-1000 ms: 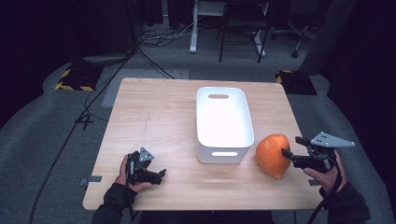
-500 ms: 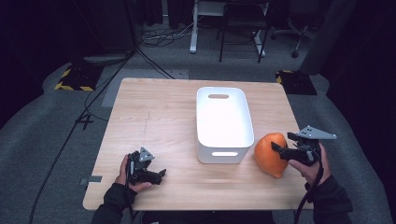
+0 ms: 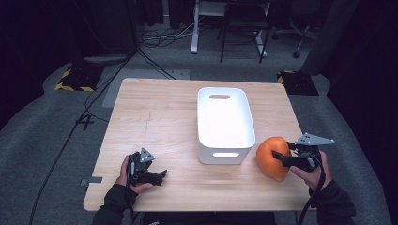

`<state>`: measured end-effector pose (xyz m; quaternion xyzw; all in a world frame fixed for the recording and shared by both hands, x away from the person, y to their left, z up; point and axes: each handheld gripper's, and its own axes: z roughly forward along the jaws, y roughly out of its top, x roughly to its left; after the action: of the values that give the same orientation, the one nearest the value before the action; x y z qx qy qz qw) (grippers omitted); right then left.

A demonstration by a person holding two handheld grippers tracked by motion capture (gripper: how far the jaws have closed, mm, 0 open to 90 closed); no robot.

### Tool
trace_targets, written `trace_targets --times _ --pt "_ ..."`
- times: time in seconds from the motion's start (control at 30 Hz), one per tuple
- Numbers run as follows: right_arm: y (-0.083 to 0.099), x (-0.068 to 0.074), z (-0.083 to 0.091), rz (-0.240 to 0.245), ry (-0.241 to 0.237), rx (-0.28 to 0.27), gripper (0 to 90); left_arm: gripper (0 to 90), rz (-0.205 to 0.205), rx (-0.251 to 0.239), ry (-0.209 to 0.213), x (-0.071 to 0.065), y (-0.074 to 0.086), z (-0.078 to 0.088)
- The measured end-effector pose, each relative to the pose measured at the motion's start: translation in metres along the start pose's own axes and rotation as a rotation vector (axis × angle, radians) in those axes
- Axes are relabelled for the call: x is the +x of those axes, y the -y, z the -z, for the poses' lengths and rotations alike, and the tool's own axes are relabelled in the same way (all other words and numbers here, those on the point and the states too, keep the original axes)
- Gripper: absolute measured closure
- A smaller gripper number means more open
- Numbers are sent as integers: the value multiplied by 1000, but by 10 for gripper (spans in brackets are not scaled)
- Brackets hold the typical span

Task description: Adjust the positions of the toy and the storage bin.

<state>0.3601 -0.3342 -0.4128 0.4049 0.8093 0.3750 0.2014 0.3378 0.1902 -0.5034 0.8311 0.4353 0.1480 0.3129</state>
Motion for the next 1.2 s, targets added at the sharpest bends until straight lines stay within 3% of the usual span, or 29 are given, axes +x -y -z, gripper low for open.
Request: trace_targets --times 0.1,0.2,0.47,0.57,0.83,1.2 --pt "1 2 1 25 -7 6 516 6 0 -3 1 0 0 0" --pt "3 2 3 37 -1 3 546 7 0 -3 0 0 0 0" --pt "8 -4 7 23 -27 -54 546 6 7 -6 -15 0 1 0" --pt "9 -2 12 57 -27 -75 560 6 7 -5 -15 0 1 0" --pt "8 -5 22 58 -23 -154 568 6 2 -6 -11 1 0 0" --pt "4 0 26 81 -33 -171 567 6 1 -6 -11 1 0 0"
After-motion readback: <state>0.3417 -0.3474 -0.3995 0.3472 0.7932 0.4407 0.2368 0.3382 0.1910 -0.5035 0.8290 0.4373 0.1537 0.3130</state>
